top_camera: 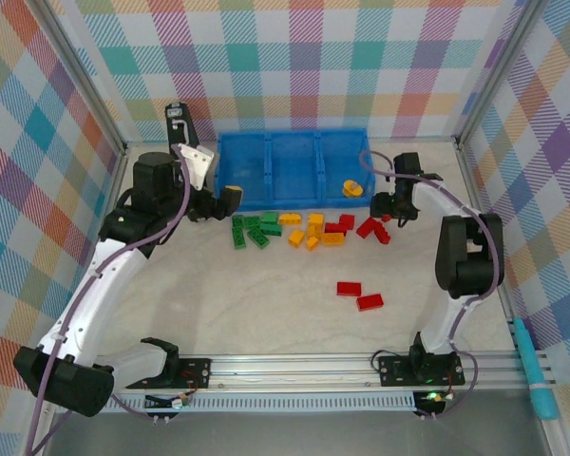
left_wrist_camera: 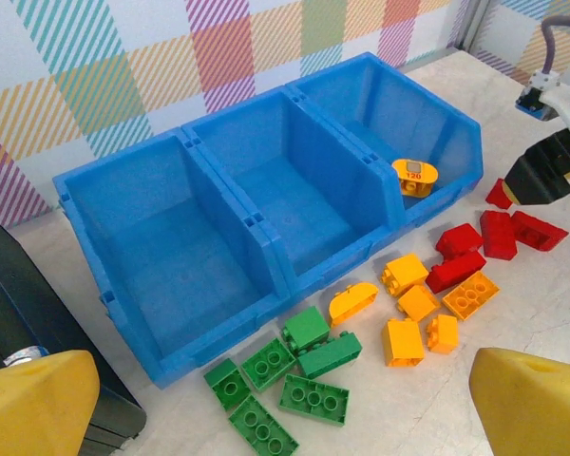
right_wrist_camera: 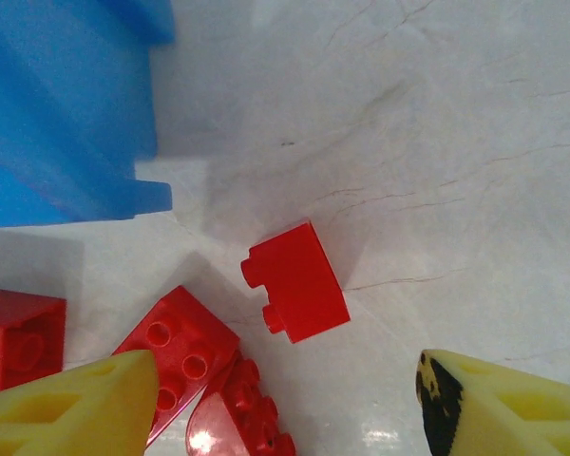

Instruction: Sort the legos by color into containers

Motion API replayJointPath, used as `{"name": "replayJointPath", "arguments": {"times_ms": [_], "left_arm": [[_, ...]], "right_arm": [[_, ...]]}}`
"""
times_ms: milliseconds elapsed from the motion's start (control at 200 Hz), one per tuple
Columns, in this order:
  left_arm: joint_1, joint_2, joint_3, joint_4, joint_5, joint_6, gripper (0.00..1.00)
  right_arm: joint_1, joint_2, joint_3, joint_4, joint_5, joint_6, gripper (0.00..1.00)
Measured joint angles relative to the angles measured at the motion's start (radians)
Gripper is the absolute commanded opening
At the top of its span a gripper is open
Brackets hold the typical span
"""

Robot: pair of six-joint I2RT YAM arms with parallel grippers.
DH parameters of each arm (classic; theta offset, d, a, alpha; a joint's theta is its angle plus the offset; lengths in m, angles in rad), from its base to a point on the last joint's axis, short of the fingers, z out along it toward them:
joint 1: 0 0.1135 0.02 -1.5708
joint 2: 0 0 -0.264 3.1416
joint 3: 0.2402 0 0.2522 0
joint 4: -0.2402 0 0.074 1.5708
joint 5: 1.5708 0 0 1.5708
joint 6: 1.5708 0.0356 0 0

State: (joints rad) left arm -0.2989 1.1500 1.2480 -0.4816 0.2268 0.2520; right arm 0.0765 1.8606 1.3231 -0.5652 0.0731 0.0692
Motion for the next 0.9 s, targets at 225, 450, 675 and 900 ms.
{"name": "replayJointPath", "arguments": {"times_ms": [225, 450, 675, 900], "left_arm": [[0.000, 0.009, 0.000, -0.015, -0.001, 0.000, 1.00], [0.000, 0.027, 0.001, -0.015, -0.002, 0.000, 1.00], [0.000, 0.037, 0.009, -0.017, -0.003, 0.000, 1.00], [0.000, 0.040, 0.012, -0.018, -0.003, 0.000, 1.00]], "right_arm": [[-0.009, 0.068, 0.009, 0.009, -0.014, 0.003, 0.63], [-0.011, 0.095, 0.022, 0.027, -0.018, 0.003, 0.58], [-0.018, 0.129, 0.043, 0.039, -0.019, 0.002, 0.46], [-0.026, 0.160, 0.071, 0.040, -0.017, 0.005, 0.32]]}}
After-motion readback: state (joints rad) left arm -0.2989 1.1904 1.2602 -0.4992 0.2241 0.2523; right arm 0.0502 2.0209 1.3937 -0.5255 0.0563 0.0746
